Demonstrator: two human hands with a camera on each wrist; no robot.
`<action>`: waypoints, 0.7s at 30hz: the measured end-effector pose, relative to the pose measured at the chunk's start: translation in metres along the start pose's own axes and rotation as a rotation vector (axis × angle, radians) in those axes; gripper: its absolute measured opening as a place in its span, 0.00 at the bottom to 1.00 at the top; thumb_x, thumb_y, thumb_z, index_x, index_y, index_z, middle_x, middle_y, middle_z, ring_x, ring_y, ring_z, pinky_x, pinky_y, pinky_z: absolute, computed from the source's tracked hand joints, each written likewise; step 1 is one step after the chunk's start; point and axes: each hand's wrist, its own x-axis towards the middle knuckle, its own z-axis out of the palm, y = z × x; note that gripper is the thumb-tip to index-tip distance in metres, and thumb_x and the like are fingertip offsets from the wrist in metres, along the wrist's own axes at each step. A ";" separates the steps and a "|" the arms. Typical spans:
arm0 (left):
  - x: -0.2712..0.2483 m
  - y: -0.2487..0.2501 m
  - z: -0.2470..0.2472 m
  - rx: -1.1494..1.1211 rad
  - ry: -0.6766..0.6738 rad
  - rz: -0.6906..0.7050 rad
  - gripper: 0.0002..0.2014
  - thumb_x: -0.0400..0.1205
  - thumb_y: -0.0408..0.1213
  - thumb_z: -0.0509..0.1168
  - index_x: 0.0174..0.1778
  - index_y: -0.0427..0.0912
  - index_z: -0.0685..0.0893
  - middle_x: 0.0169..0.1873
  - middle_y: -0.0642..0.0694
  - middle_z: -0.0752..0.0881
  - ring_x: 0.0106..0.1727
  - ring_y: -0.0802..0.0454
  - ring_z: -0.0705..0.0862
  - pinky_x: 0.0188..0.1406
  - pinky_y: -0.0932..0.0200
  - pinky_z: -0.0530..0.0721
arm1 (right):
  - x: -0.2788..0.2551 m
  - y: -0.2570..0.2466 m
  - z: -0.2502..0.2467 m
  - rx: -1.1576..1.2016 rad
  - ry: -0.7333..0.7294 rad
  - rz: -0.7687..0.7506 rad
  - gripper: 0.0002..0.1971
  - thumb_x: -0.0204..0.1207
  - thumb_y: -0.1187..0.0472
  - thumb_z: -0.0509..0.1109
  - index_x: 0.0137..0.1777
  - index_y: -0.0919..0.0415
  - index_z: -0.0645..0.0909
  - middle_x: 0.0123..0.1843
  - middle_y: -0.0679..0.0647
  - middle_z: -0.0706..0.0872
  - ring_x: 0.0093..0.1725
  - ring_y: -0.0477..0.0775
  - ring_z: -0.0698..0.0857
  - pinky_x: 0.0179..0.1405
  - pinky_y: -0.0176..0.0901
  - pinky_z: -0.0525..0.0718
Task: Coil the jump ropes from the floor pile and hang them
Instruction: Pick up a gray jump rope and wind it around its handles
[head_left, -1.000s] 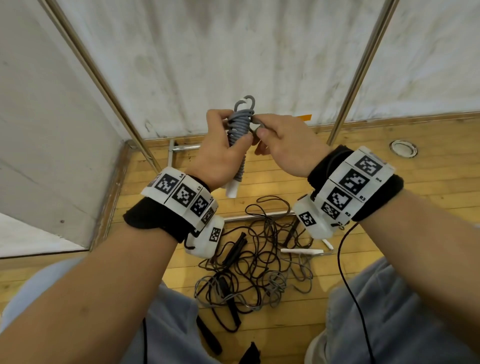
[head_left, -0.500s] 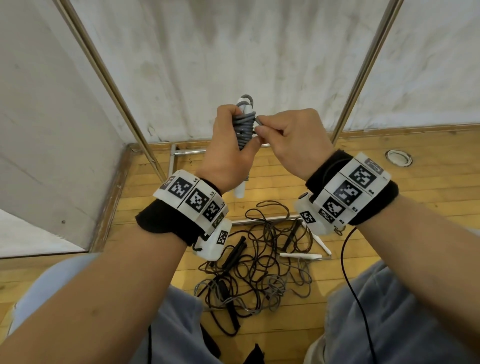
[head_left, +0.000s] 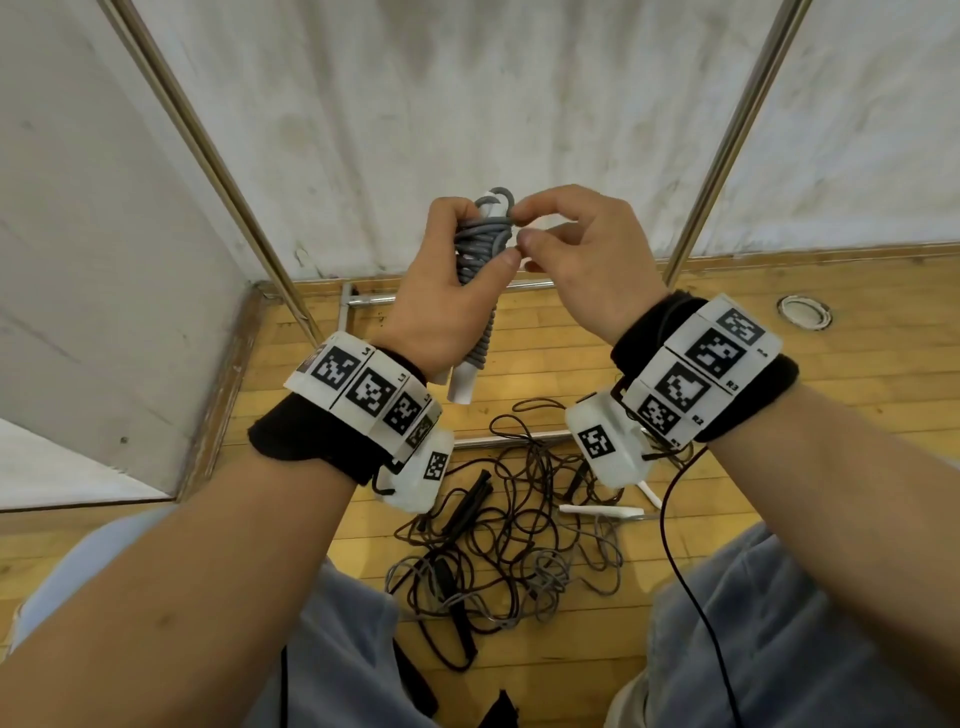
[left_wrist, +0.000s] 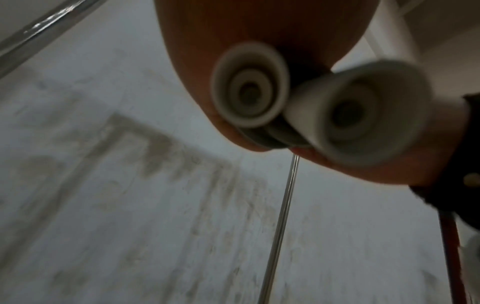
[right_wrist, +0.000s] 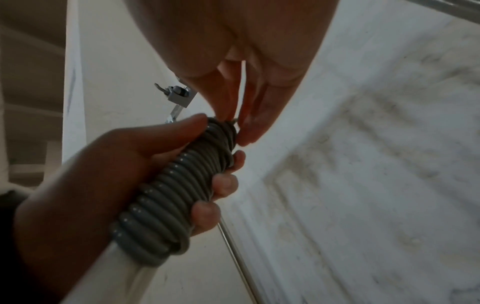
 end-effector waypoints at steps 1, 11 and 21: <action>0.000 0.001 0.000 -0.062 -0.029 -0.025 0.11 0.84 0.34 0.63 0.51 0.50 0.66 0.39 0.49 0.77 0.30 0.58 0.77 0.29 0.63 0.79 | 0.001 0.001 -0.002 -0.004 -0.026 0.001 0.07 0.75 0.69 0.68 0.49 0.57 0.83 0.45 0.51 0.87 0.42 0.50 0.88 0.51 0.48 0.87; -0.001 0.007 -0.009 -0.115 -0.246 -0.079 0.10 0.78 0.39 0.63 0.50 0.50 0.67 0.44 0.46 0.79 0.37 0.50 0.82 0.35 0.57 0.82 | 0.003 0.006 -0.016 -0.122 -0.237 -0.050 0.07 0.73 0.67 0.72 0.47 0.57 0.79 0.44 0.52 0.83 0.43 0.59 0.87 0.50 0.53 0.86; 0.000 0.012 -0.016 -0.146 -0.276 -0.146 0.12 0.86 0.28 0.58 0.55 0.51 0.69 0.48 0.41 0.78 0.39 0.53 0.85 0.32 0.60 0.85 | 0.002 0.008 -0.013 -0.129 -0.149 -0.120 0.06 0.71 0.63 0.74 0.42 0.51 0.80 0.39 0.52 0.82 0.37 0.60 0.84 0.42 0.45 0.83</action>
